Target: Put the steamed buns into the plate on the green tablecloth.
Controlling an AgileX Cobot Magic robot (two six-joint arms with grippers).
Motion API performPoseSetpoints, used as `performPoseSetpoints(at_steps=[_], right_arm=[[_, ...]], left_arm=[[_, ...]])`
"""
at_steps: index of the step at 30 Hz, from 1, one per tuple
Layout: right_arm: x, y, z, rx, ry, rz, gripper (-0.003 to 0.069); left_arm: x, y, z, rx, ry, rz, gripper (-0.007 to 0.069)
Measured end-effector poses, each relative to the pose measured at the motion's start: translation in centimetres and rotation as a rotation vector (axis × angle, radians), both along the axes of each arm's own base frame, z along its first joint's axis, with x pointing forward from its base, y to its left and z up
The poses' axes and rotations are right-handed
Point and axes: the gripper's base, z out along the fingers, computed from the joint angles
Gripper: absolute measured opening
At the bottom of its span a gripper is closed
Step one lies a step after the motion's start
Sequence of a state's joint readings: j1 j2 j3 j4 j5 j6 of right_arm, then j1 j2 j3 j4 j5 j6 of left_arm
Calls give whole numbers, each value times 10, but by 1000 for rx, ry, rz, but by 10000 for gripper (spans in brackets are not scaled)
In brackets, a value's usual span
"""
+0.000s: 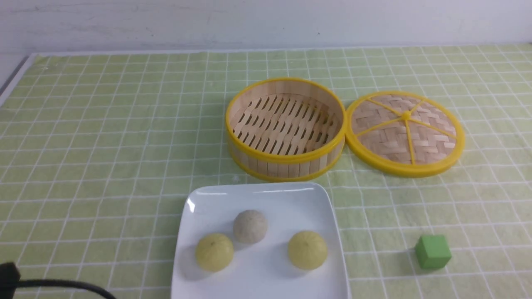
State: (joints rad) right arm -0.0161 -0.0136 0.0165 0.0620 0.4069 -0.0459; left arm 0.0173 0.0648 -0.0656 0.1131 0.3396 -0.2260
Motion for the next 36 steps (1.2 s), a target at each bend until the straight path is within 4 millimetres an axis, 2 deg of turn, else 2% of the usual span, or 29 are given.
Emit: performPoseSetpoints(at_steps=[5, 15, 36], right_arm=[[0, 0, 0, 0, 0, 0, 240], [0, 0, 0, 0, 0, 0, 240], [0, 0, 0, 0, 0, 0, 240]], left_arm=[[-4, 5, -27, 13, 30, 79, 33], [-4, 0, -29, 39, 44, -15, 34], [-4, 0, -29, 48, 46, -17, 54]])
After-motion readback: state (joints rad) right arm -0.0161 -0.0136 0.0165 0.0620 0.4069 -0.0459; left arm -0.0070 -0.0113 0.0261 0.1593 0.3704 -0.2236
